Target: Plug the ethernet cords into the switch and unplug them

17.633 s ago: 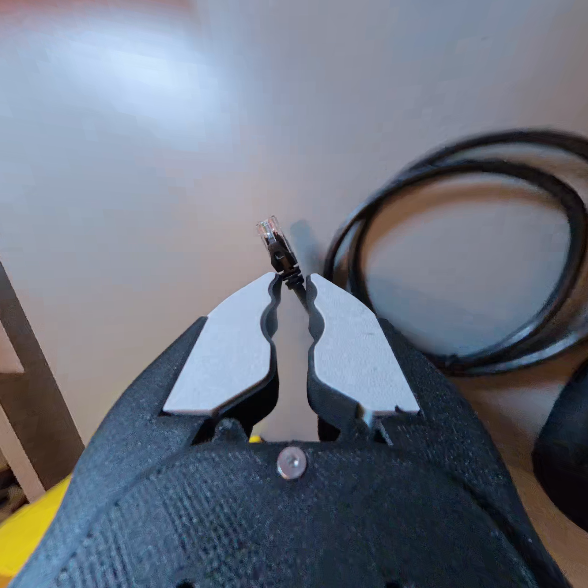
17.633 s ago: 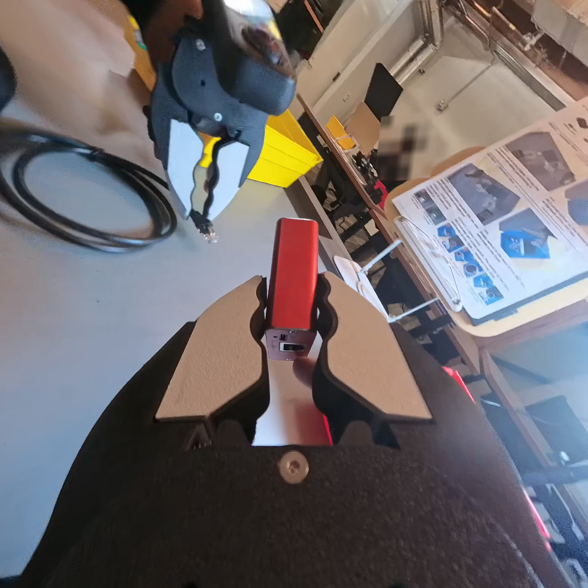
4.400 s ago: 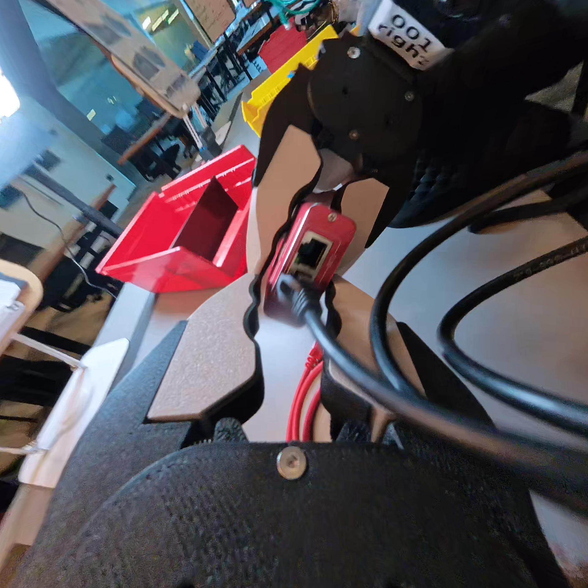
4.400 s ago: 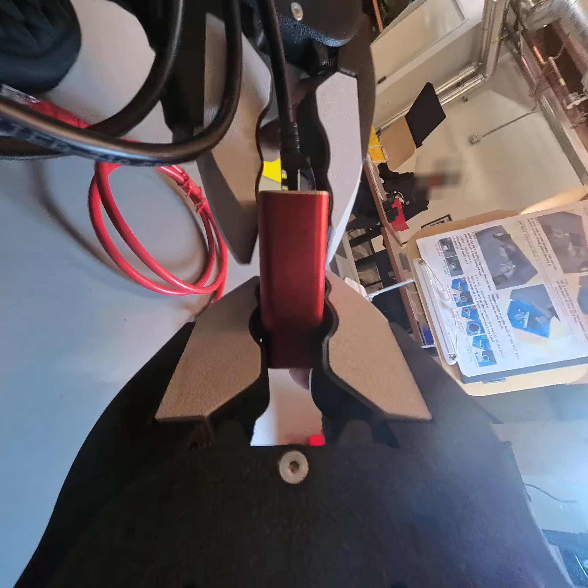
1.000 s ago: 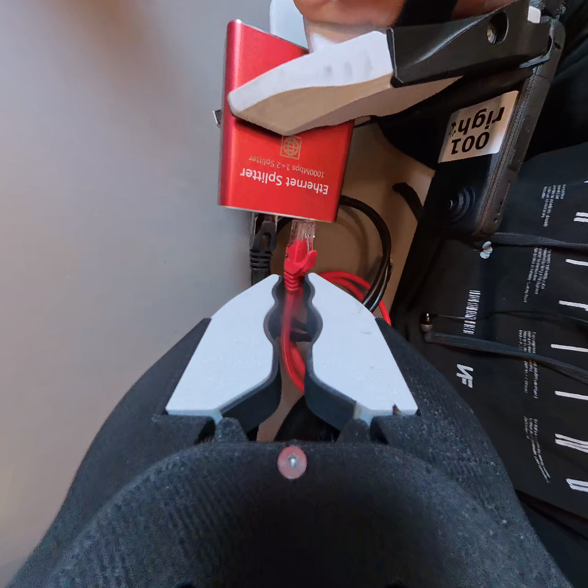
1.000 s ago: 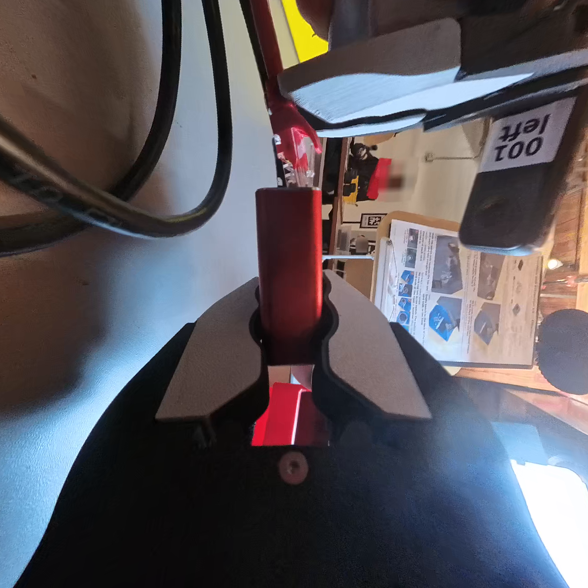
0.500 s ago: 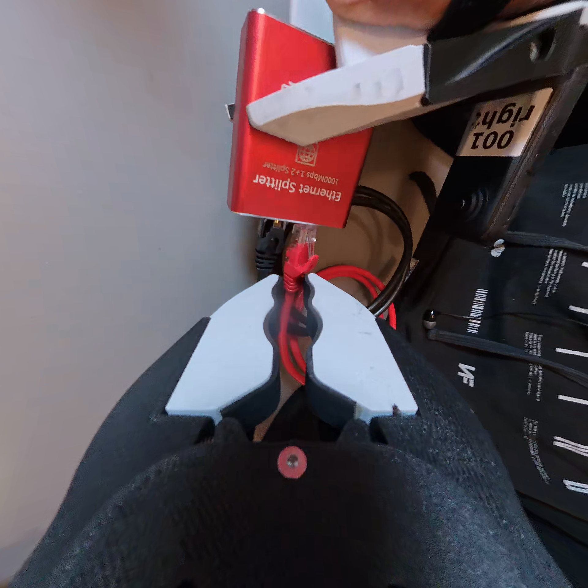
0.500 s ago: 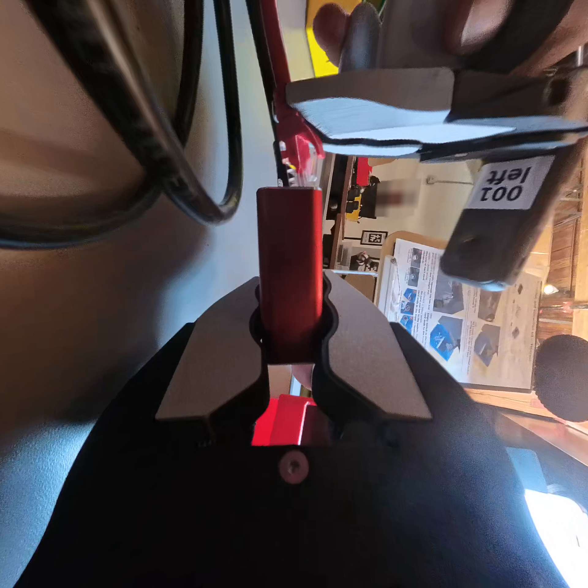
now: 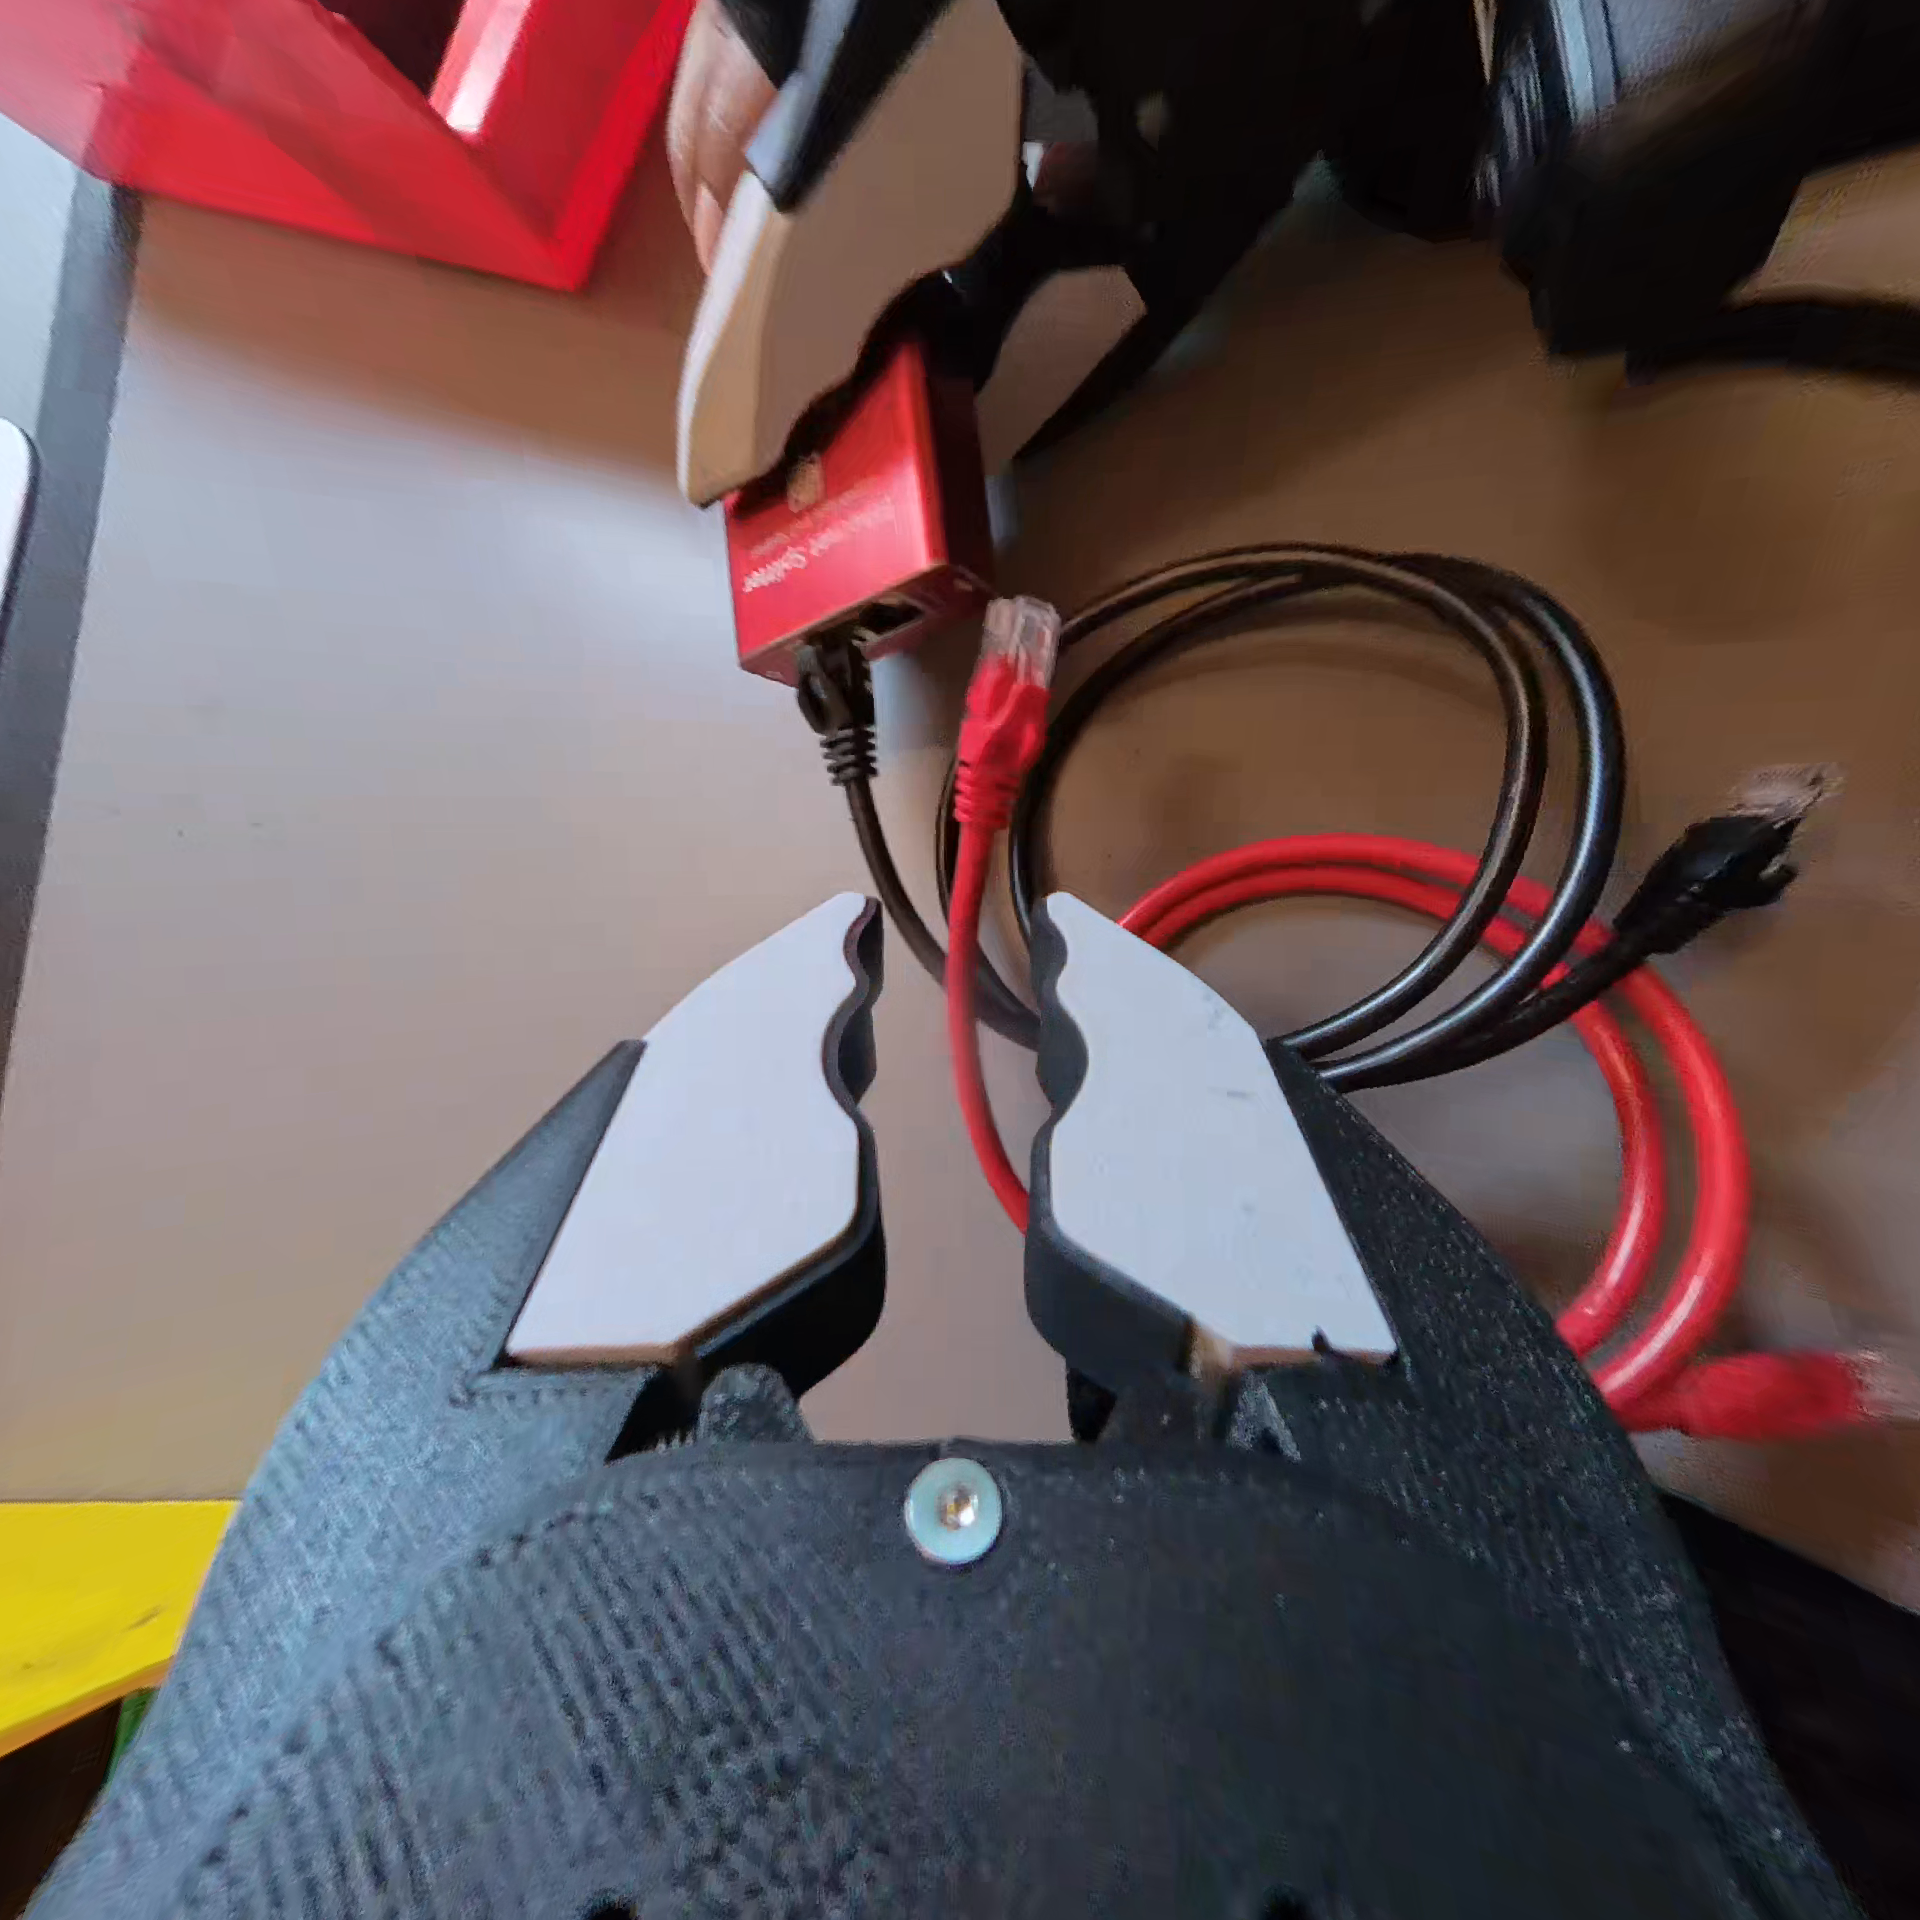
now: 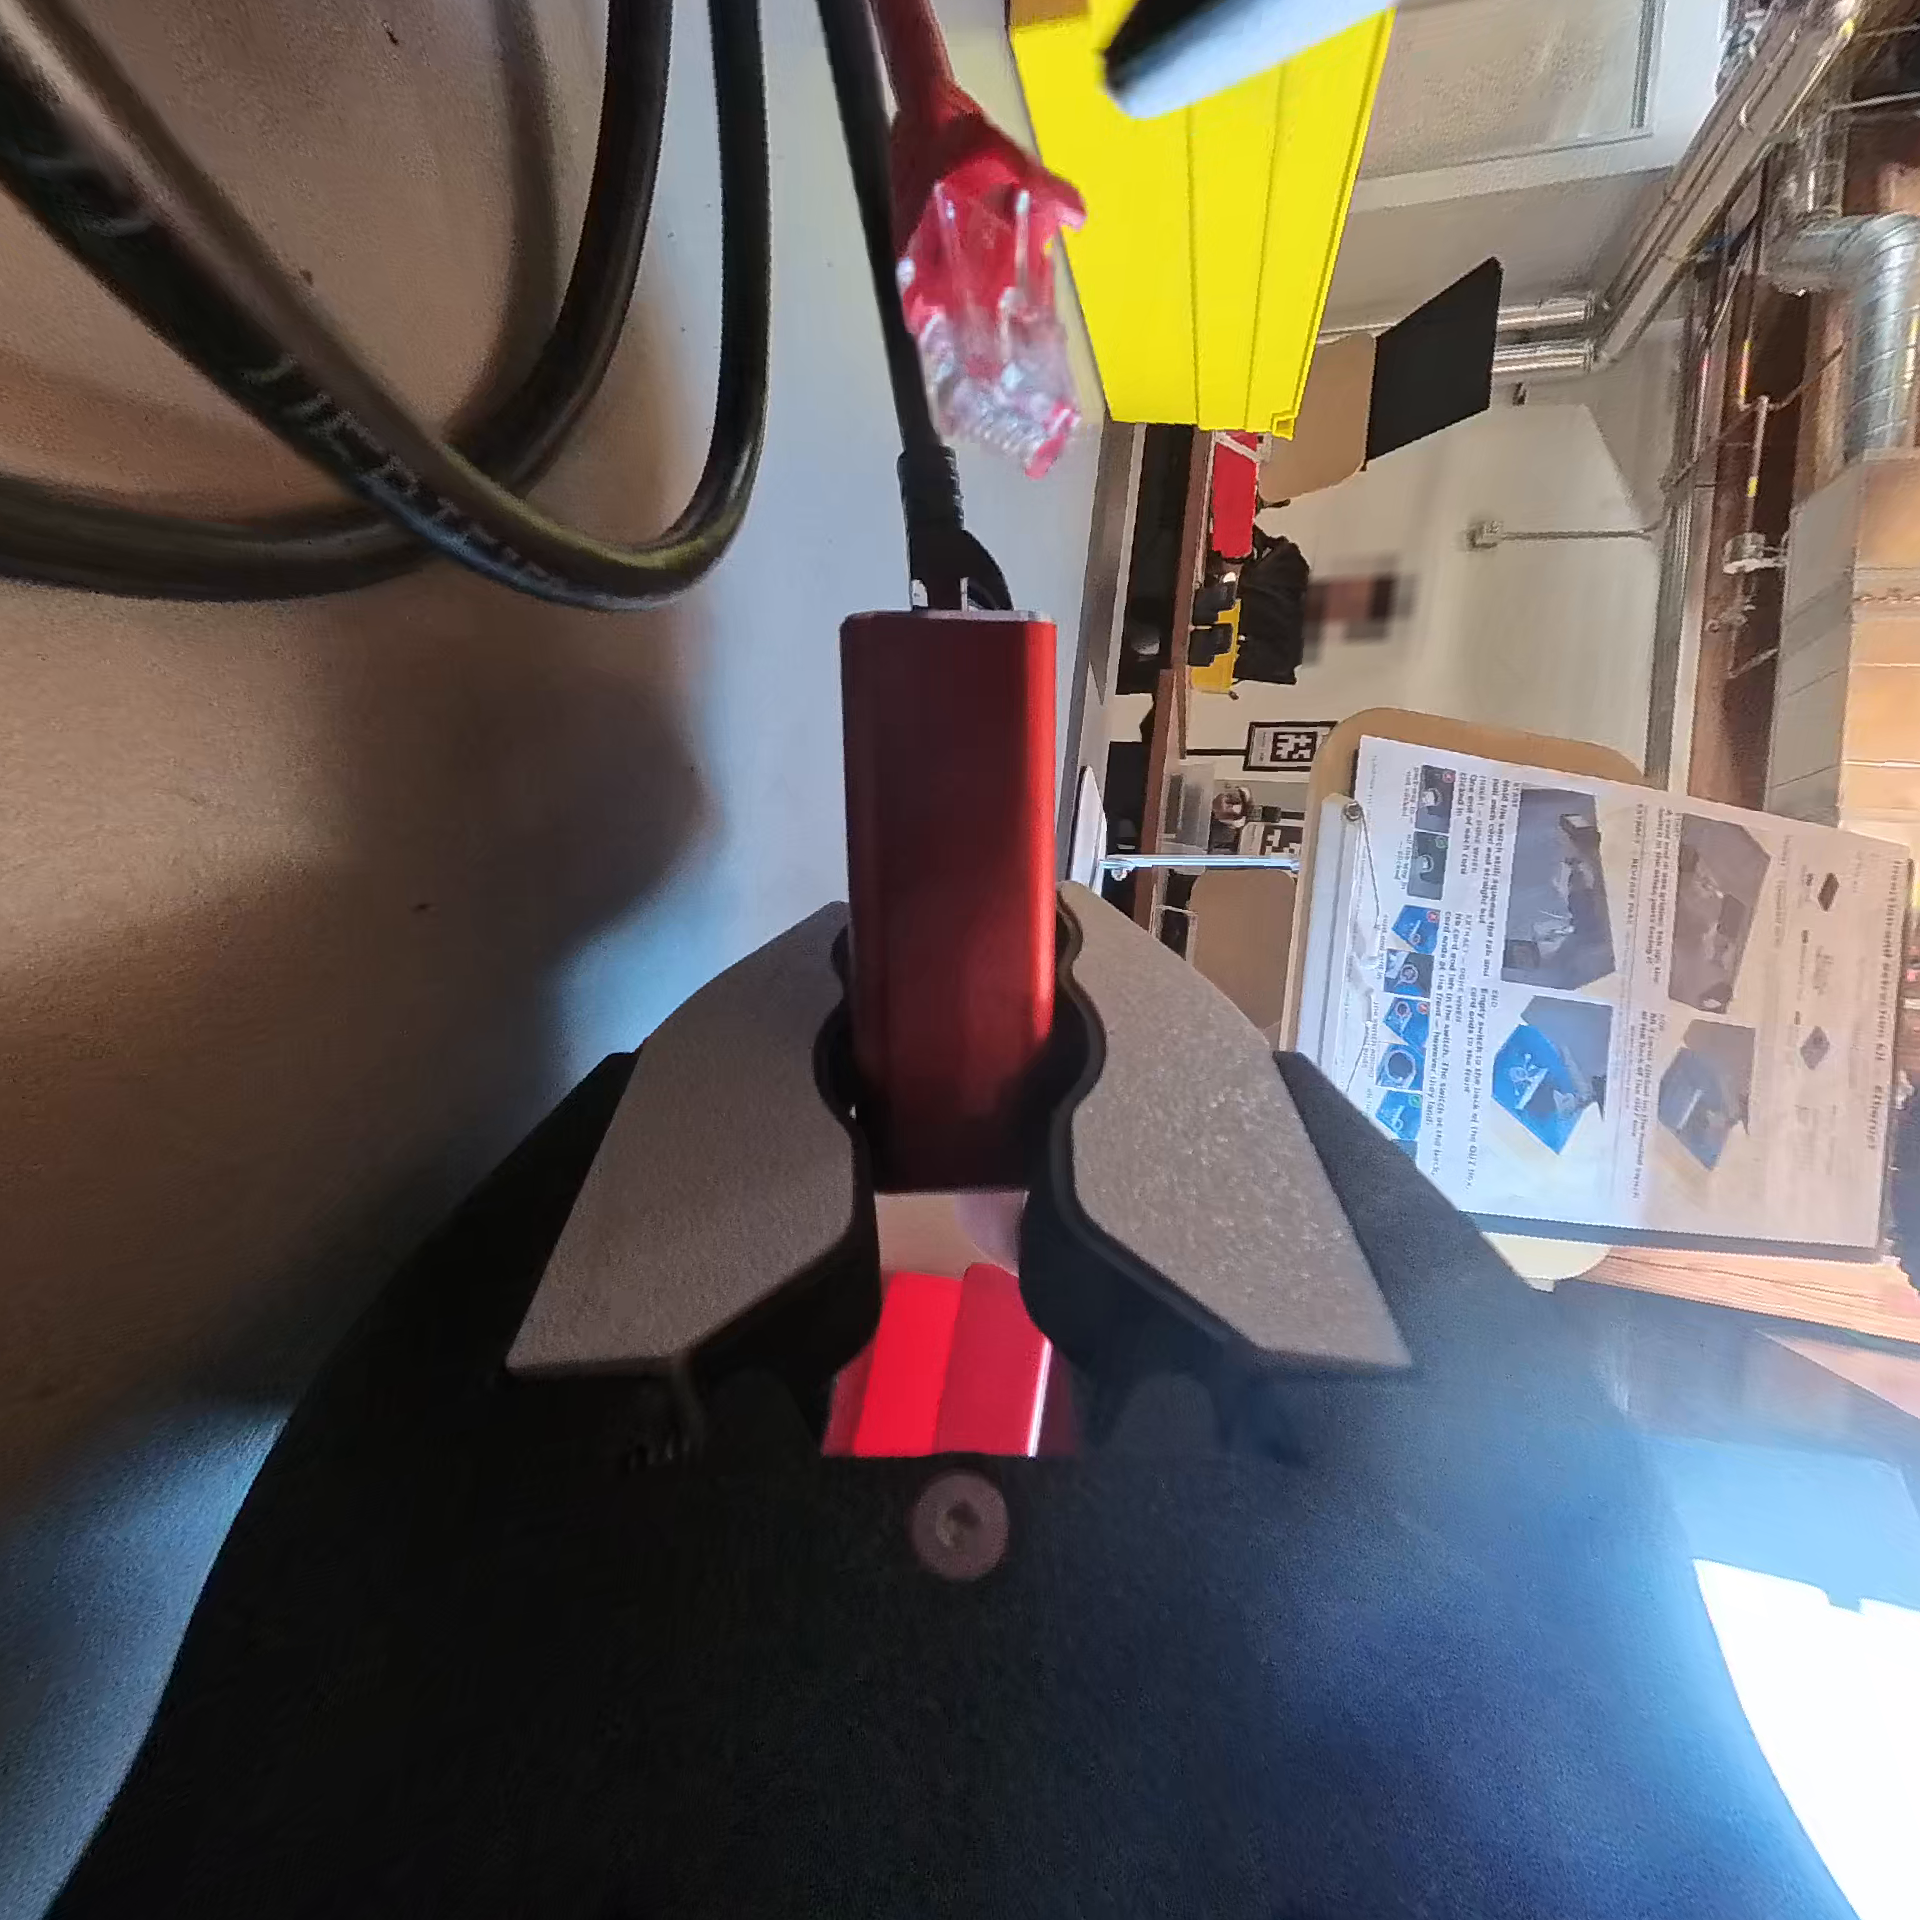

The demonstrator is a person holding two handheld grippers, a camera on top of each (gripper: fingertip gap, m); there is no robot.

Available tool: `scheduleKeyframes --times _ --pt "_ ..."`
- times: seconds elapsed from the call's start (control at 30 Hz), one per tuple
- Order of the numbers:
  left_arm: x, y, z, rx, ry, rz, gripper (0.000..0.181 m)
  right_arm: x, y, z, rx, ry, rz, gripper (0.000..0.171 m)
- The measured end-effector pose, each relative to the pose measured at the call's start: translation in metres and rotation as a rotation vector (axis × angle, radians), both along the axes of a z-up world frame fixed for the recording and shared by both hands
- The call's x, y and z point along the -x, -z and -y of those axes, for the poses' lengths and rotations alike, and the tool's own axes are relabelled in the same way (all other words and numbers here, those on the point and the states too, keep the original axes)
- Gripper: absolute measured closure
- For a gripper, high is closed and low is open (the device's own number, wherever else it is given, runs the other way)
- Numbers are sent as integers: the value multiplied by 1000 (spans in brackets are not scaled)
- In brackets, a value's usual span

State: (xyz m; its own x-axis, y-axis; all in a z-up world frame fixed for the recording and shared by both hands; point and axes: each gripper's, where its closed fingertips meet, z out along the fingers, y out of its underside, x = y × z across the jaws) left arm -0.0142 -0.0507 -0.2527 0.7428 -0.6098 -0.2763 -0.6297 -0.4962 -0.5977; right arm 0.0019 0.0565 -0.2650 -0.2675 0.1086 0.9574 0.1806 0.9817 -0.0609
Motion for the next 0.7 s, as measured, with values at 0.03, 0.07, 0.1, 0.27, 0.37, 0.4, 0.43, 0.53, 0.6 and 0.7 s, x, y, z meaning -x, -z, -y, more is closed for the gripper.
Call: scheduleKeyframes --times 0.03,0.07,0.1,0.27,0.37,0.4,0.43,0.53,0.6,0.7 --pt "-1 7 0 -30 -2 -29 154 0 0 0 5 0 1 142" --pt "0 12 -2 -69 -5 -63 154 0 0 0 8 0 1 142" --pt "1 14 -5 -121 -7 -105 155 0 0 0 10 1 3 142" --pt "-1 19 -19 -280 87 -267 175 0 1 -2 19 19 2 142" --pt "-5 7 -19 -232 77 -126 175 -1 -4 -6 43 21 -17 142" --pt "-3 1 -18 -180 60 -61 175 -1 -5 -6 46 20 -25 142" --pt "0 -4 -17 -97 31 13 175 -1 -7 -6 47 19 -31 142" --pt "3 -9 -6 250 -44 211 175 1 -7 -5 31 15 -38 142" --pt "-1 -7 0 440 -57 279 176 3 -7 -3 21 10 -42 142" --pt "-8 1 3 632 -54 304 176 3 -9 1 3 7 -54 142"
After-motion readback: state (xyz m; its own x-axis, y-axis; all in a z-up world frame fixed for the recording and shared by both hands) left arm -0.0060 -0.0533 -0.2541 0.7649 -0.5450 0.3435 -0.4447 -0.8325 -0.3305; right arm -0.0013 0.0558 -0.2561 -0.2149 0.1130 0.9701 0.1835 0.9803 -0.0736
